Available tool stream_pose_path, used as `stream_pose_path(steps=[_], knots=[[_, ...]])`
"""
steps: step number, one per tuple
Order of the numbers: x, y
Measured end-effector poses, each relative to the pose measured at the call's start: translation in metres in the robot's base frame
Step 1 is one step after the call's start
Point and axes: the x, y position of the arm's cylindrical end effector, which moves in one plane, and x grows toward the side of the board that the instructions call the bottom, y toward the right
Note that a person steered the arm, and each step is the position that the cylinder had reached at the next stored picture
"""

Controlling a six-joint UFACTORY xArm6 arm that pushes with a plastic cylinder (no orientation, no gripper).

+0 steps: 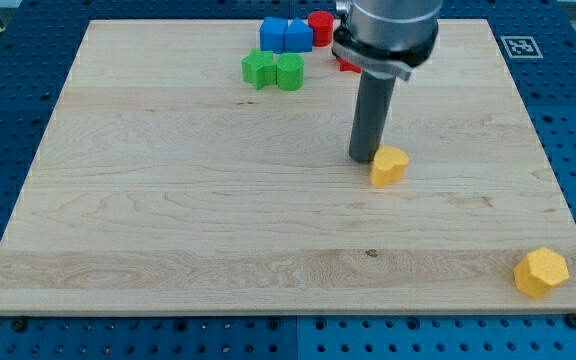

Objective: Push the yellow heart to the left of the yellow hexagon

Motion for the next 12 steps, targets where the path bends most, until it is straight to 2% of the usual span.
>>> stream_pose_path(steps=[1, 2, 3, 4, 6, 7, 8, 9, 10, 11, 12], knots=[[0.031, 0.02], [0.006, 0.045], [0.004, 0.072], [0.03, 0.077], [0.037, 0.071], [0.045, 0.038], [0.075, 0.037], [0.081, 0.046], [0.045, 0.042], [0.062, 0.053], [0.104, 0.055]])
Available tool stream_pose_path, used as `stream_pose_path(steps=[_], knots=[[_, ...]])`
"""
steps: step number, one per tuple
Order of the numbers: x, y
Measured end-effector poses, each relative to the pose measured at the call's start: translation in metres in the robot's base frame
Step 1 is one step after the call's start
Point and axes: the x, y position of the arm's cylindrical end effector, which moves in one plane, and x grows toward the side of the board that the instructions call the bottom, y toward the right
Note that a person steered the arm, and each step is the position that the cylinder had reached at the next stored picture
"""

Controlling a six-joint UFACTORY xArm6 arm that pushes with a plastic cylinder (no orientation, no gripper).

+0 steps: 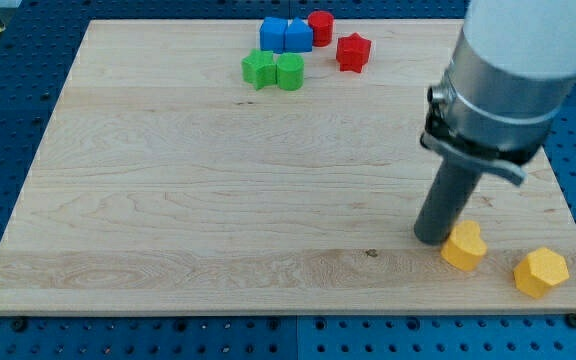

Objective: Push the yellow heart to the left of the yellow hexagon

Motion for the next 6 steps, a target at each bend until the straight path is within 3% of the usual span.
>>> stream_pose_path(steps=[1, 3, 6], knots=[[0.011, 0.004], [-0.026, 0.019], [0.006, 0.033]])
